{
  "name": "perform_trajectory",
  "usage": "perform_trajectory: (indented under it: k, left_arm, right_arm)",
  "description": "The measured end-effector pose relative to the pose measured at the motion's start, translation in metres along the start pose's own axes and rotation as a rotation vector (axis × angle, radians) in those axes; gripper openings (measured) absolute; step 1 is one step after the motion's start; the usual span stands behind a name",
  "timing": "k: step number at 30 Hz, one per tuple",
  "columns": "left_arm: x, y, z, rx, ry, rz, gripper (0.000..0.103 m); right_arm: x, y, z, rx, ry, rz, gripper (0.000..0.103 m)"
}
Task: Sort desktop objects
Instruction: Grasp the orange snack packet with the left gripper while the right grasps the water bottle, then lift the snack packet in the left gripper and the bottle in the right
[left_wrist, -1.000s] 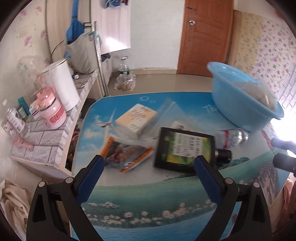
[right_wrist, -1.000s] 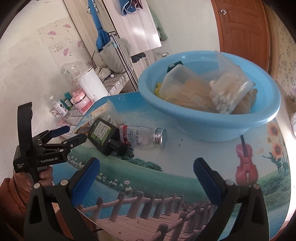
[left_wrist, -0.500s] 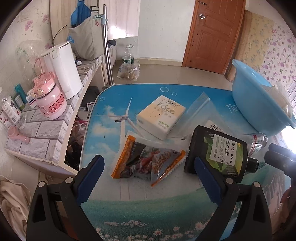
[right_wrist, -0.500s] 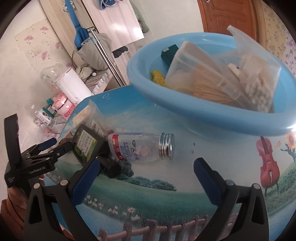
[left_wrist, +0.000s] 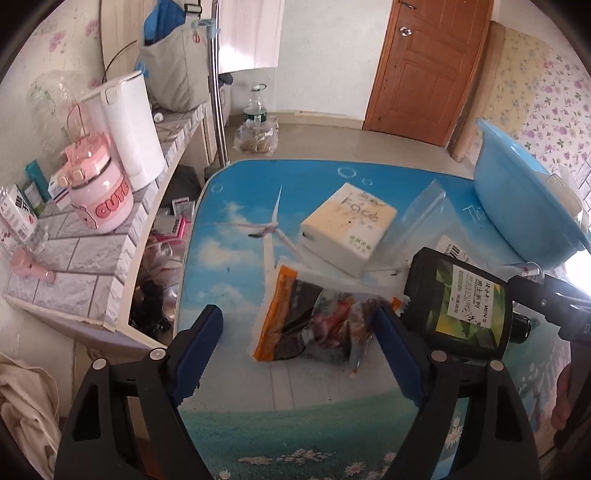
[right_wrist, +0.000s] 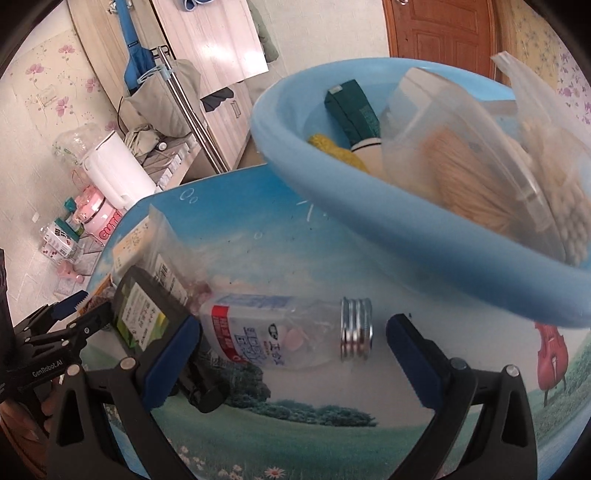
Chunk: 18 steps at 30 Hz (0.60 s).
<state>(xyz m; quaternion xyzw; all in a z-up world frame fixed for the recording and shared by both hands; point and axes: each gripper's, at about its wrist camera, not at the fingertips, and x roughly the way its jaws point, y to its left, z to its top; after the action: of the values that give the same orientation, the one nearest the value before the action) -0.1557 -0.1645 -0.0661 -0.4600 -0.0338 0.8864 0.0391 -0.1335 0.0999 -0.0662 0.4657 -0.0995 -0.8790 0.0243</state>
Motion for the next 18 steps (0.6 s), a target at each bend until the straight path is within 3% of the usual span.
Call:
perform_trajectory:
  k: [2, 3, 5, 8, 18]
  left_arm:
    - [0.001, -0.007, 0.001, 0.034, 0.001, -0.007, 0.074]
    - [0.002, -0.011, 0.002, 0.053, 0.005, -0.015, 0.069]
    - [0.001, -0.017, 0.003, 0.077, -0.008, -0.018, 0.049]
    - [0.000, -0.015, 0.004, 0.064, -0.013, -0.042, 0.040]
    - [-0.036, -0.016, -0.028, -0.025, -0.025, -0.007, 0.036]
  right_arm:
    - [0.002, 0.003, 0.001, -0.021, -0.003, -0.017, 0.102]
    - [0.001, 0.005, 0.000, -0.039, -0.007, -0.020, 0.094]
    - [-0.001, 0.005, -0.001, -0.055, -0.001, 0.006, 0.089]
    - [-0.004, 0.003, -0.004, -0.058, 0.003, 0.003, 0.089]
    - [-0.043, -0.031, -0.020, -0.122, 0.020, 0.087, 0.088]
